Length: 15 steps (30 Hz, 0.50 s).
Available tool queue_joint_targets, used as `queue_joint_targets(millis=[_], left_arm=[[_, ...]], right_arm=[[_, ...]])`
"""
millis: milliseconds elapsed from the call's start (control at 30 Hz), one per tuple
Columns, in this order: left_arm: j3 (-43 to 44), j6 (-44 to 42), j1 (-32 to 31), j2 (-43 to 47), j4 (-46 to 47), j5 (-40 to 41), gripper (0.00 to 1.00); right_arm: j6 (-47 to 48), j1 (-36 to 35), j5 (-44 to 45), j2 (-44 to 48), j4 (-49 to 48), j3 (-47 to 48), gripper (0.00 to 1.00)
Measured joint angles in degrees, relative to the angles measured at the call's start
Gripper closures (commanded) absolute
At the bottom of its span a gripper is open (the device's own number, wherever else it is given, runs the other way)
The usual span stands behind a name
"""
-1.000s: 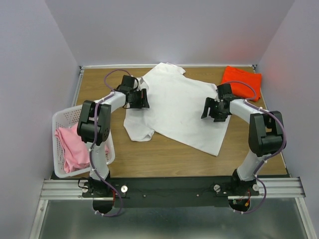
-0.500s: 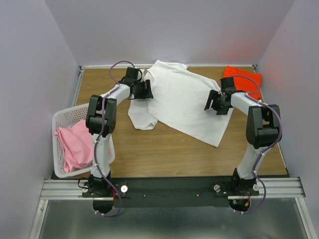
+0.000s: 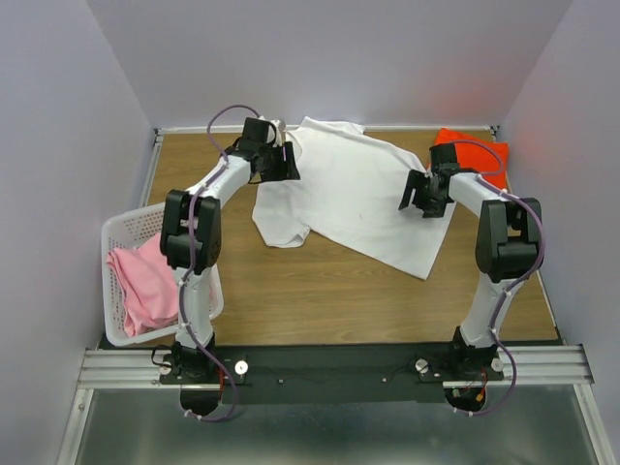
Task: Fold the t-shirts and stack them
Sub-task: Flatten the tshirt out
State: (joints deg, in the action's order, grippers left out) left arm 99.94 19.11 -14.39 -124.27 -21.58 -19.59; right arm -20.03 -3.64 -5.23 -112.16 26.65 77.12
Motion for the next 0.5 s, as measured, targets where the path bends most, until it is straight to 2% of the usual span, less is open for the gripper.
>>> queue_joint_targets(millis=[167,300,500], left_arm=[[-11.7,2.4,0.0,16.1,1.8,2.3,0.32],[-20.7,4.3,0.0,25.5,3.1,4.8,0.32],[-33.6,7.1,0.0,29.6,3.6,7.9,0.32]], right_arm=[[2.2,-0.1,-0.3,2.4,1.1,-0.9,0.18],[3.8,-0.6,-0.8,5.8,1.8,-2.3,0.18],[4.6,-2.1,-2.0,7.5,1.9,-2.5,0.18]])
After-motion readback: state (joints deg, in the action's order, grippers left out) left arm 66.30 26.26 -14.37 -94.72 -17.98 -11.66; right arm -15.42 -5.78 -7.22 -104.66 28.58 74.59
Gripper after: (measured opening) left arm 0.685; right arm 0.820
